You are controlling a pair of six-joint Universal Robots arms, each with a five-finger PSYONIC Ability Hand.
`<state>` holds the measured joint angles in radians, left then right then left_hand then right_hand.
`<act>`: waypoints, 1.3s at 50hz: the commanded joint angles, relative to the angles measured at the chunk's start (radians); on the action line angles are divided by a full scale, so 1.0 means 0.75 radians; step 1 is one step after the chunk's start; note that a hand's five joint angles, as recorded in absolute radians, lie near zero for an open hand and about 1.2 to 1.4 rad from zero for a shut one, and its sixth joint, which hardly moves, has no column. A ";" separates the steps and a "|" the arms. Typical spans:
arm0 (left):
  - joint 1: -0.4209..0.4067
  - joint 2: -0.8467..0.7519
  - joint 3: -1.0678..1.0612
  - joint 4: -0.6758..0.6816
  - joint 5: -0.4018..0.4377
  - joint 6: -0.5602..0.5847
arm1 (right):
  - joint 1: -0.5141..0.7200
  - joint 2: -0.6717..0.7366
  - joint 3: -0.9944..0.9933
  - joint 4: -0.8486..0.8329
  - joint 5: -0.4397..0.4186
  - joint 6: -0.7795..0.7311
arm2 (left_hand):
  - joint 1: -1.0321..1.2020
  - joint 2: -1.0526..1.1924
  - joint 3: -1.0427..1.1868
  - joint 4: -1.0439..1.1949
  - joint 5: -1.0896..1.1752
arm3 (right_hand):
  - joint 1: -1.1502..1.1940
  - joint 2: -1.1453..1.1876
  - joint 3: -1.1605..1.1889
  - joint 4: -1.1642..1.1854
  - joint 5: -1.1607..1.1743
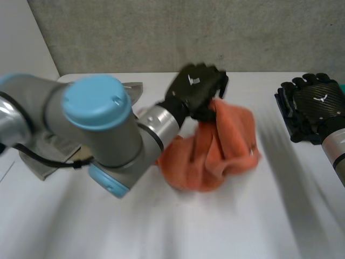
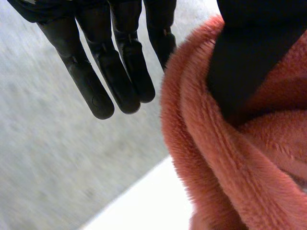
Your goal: Fold the laundry.
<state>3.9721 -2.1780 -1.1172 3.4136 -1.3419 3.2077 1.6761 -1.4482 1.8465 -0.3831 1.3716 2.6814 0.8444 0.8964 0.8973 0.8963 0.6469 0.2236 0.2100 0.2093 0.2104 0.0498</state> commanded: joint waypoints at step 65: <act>0.799 -0.251 0.060 0.061 -0.426 1.104 | 0.273 -0.108 -0.065 0.555 -0.035 -0.014 | -0.499 -0.569 -0.570 -0.569 -0.469 | -0.065 -0.047 -0.046 -0.048 -0.066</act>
<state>4.6225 -2.5334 -0.9432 3.4633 -1.6653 4.0435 1.9122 -1.5053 1.8577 -0.1361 1.3456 2.6679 0.6520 0.6767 0.6953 0.6866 0.5164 0.2236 0.2100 0.2086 0.2104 0.0498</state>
